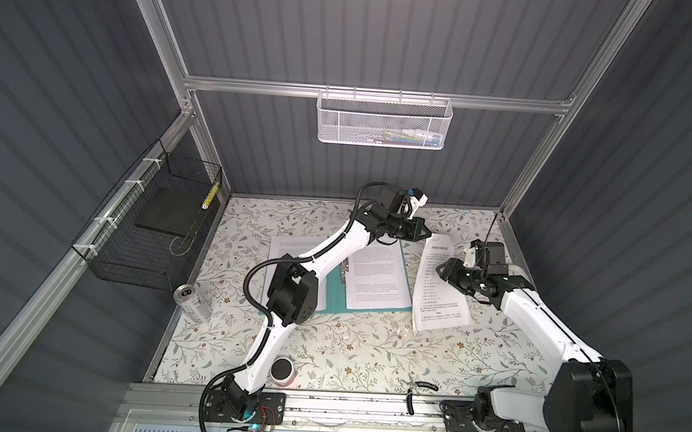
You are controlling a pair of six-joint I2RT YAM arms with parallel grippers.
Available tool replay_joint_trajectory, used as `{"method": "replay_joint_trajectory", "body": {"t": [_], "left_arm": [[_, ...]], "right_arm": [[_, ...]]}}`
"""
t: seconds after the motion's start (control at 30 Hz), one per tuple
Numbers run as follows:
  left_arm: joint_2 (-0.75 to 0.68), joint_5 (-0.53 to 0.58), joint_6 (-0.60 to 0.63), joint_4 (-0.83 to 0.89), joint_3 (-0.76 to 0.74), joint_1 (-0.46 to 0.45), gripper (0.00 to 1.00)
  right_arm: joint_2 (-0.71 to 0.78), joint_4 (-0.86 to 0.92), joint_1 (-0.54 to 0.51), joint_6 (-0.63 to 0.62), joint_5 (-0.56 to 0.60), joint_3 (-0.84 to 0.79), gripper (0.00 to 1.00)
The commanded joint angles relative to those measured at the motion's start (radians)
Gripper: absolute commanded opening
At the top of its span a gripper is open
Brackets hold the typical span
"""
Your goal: Put the files into the folder
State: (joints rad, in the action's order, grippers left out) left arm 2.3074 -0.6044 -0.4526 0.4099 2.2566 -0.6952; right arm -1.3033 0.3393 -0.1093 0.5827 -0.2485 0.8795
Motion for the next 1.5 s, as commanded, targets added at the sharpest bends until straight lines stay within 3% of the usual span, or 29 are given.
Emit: {"method": "replay_joint_trajectory", "body": {"t": [0.0, 0.2, 0.43, 1.07, 1.47], "left_arm": [[-0.032, -0.131, -0.010, 0.060, -0.005, 0.090, 0.00], [-0.016, -0.249, 0.082, 0.184, 0.054, 0.230, 0.00], [0.073, -0.216, 0.229, 0.294, 0.094, 0.305, 0.00], [0.176, -0.206, 0.267, 0.198, -0.017, 0.388, 0.00], [0.184, -0.270, 0.276, 0.205, -0.012, 0.388, 0.00]], "right_arm": [[-0.023, -0.003, 0.004, -0.001, -0.021, 0.030, 0.54], [-0.065, -0.023, 0.003, 0.015, -0.052, 0.050, 0.54], [-0.106, -0.036, -0.010, 0.027, -0.065, 0.068, 0.53], [-0.414, -0.049, -0.053, -0.042, -0.016, 0.163, 0.55], [-0.527, -0.069, -0.063, -0.079, -0.078, 0.194, 0.56]]}}
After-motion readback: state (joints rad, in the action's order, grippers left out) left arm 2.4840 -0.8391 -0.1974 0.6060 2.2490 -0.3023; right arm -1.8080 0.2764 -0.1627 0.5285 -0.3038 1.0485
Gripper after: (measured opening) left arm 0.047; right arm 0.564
